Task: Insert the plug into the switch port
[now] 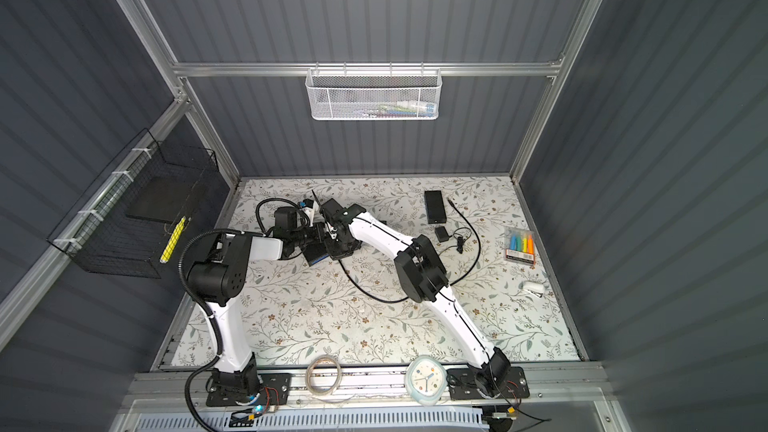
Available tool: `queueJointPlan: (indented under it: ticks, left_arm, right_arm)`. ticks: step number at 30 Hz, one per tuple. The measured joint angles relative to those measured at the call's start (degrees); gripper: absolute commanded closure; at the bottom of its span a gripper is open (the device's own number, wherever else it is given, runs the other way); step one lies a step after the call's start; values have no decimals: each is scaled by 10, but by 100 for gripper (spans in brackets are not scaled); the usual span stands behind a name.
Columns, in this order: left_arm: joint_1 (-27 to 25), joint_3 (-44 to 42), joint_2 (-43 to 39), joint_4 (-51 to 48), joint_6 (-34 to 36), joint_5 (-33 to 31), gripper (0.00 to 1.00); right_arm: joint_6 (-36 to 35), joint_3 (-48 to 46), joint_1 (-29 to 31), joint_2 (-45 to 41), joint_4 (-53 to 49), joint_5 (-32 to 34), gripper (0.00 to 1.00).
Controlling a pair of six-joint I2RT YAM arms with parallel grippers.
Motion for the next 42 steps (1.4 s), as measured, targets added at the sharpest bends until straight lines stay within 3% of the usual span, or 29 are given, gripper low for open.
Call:
queueJointPlan:
  ticks: [7,18,24,31,42]
  left_arm:
    - [0,-1,-6,-4,0,13,74]
    - [22,2,-19,-49,-8,26,71]
    - [27,12,-18,-114,-17,33,70]
    - [28,31,-26,-172,-12,17,67]
    - [33,32,-86,-272,24,-33,66]
  right_arm:
    - [-13,-108,0,-53,89,5,99]
    - [-35,-205,1,-114,166,17,78]
    - [-65,-273,-11,-206,197,35,66]
    - [-95,-369,-23,-293,219,26,65]
    - [-165,-402,-4,-275,219,7,66]
